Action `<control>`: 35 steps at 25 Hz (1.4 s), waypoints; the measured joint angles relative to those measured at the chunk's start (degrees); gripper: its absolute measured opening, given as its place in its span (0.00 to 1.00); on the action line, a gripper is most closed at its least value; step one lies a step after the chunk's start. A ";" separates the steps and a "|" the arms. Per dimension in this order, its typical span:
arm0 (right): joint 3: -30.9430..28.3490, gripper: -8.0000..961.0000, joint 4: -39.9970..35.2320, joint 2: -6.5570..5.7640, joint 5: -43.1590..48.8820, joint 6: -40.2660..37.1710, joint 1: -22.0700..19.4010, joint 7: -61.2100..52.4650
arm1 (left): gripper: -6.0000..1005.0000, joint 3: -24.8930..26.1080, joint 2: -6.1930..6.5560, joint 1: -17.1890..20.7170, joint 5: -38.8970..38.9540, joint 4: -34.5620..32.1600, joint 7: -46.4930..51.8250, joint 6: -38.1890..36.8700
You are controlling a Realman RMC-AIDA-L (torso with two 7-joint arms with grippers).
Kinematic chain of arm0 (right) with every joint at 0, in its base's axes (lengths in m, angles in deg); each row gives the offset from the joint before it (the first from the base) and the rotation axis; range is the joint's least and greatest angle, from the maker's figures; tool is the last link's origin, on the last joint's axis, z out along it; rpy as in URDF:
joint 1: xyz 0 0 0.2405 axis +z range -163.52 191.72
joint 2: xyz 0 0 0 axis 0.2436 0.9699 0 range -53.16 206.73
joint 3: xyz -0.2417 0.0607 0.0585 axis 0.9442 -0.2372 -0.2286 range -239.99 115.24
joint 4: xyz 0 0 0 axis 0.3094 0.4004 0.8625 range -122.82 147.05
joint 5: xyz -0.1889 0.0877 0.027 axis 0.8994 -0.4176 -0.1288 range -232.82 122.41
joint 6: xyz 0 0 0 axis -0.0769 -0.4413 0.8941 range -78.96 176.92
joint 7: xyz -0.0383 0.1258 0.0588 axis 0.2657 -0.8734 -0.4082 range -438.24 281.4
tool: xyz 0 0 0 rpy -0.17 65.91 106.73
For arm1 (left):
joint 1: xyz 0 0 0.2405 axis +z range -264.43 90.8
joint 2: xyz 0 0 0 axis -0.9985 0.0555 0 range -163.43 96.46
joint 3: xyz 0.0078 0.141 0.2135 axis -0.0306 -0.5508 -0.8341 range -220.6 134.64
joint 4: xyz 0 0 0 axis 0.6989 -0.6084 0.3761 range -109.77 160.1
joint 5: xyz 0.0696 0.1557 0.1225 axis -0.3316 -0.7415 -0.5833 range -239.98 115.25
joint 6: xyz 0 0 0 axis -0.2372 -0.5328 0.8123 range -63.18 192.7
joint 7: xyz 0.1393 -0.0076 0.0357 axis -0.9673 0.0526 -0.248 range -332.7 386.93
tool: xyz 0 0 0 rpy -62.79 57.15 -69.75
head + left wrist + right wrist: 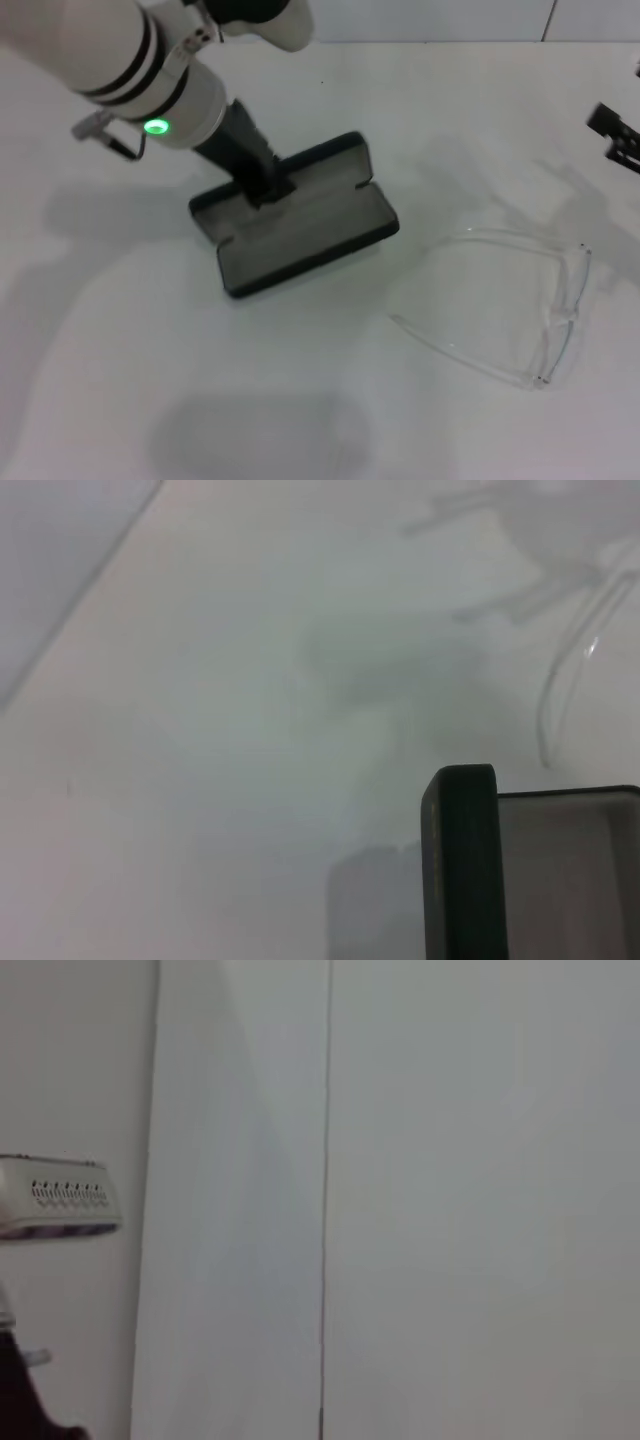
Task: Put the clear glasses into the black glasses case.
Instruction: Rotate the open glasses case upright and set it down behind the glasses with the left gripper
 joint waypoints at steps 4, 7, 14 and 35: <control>-0.07 0.88 0.94 0.20 -0.71 -2.43 -2.83 -2.25 | 0.20 -0.07 0.02 -2.35 -0.14 1.27 -5.00 0.84; -0.08 0.88 1.24 0.41 -1.64 -4.57 -4.66 -2.72 | 0.20 -1.46 0.00 -3.32 -0.07 2.02 -7.92 2.27; -0.06 0.87 2.06 0.88 -1.81 -5.70 -7.26 -2.83 | 0.20 -8.13 -0.17 -5.84 0.17 6.87 -12.27 9.02; -0.16 0.87 2.39 0.76 -2.04 -5.26 -9.27 -2.57 | 0.20 -20.19 -0.81 -10.26 0.27 16.06 -8.13 23.54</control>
